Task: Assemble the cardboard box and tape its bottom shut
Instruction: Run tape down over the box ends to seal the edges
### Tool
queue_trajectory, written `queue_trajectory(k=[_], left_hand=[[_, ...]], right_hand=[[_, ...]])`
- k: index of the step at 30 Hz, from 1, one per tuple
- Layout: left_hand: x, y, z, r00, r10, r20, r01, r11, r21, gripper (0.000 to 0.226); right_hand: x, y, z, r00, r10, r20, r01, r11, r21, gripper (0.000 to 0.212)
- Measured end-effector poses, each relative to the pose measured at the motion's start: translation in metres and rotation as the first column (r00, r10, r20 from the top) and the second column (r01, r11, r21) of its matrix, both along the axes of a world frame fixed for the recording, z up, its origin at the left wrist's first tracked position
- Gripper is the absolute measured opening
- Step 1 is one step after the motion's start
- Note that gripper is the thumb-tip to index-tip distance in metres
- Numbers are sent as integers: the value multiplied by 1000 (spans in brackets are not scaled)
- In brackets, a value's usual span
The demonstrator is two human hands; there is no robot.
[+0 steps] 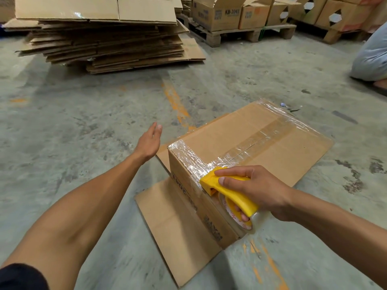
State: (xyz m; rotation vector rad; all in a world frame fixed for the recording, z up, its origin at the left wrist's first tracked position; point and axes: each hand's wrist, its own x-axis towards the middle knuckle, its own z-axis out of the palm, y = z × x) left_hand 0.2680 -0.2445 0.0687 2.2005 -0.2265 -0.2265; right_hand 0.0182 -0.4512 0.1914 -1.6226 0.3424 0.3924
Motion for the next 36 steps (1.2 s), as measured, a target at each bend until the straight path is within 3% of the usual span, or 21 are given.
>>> queue_trajectory(k=[4, 8, 11, 16, 17, 19, 21, 22, 25, 28, 34, 36], left_hand=[[-24, 1, 4, 976, -10, 216, 73, 955, -286, 50], [-43, -3, 9, 940, -120, 319, 222, 927, -303, 50], [-47, -5, 5, 959, -176, 224, 242, 917, -316, 54], [-45, -10, 7, 975, -209, -73, 163, 901, -403, 57], [-45, -10, 8, 973, -222, -67, 185, 917, -354, 57], [-51, -9, 10, 956, -259, 135, 276, 953, -127, 53], [-62, -13, 15, 816, -408, 409, 400, 910, 111, 52], [-68, -20, 17, 724, -515, 460, 482, 854, 197, 52], [-79, -36, 9, 591, -730, 343, 624, 683, 380, 57], [-79, -38, -1, 546, -780, 307, 551, 610, 569, 58], [-74, -37, 0, 509, -807, 297, 529, 566, 632, 59], [-74, -38, 0, 509, -811, 288, 535, 560, 632, 59]], right_hand=[[2, 0, -1, 1000, 12, 4, -12, 1000, -26, 26], [4, 0, -3, 1000, 28, 0, -28, 1000, -11, 25], [4, 0, -2, 999, 32, -9, -32, 999, -22, 26], [4, 1, -1, 999, 44, 0, -44, 998, -44, 25], [4, 1, -1, 999, 42, 1, -42, 998, -46, 25], [4, 1, -2, 999, 42, 0, -41, 998, -52, 26], [5, 2, -3, 999, 36, -1, -36, 998, -60, 26], [5, 2, -3, 1000, 28, -2, -28, 997, -66, 27], [5, 3, 0, 1000, 14, -7, -15, 997, -79, 30], [-2, 4, 4, 1000, -22, -4, 22, 997, -72, 29], [-94, -31, 5, 992, -41, -116, 16, 978, -209, 20], [-124, -43, 6, 977, -85, -194, 56, 987, -148, 21]])
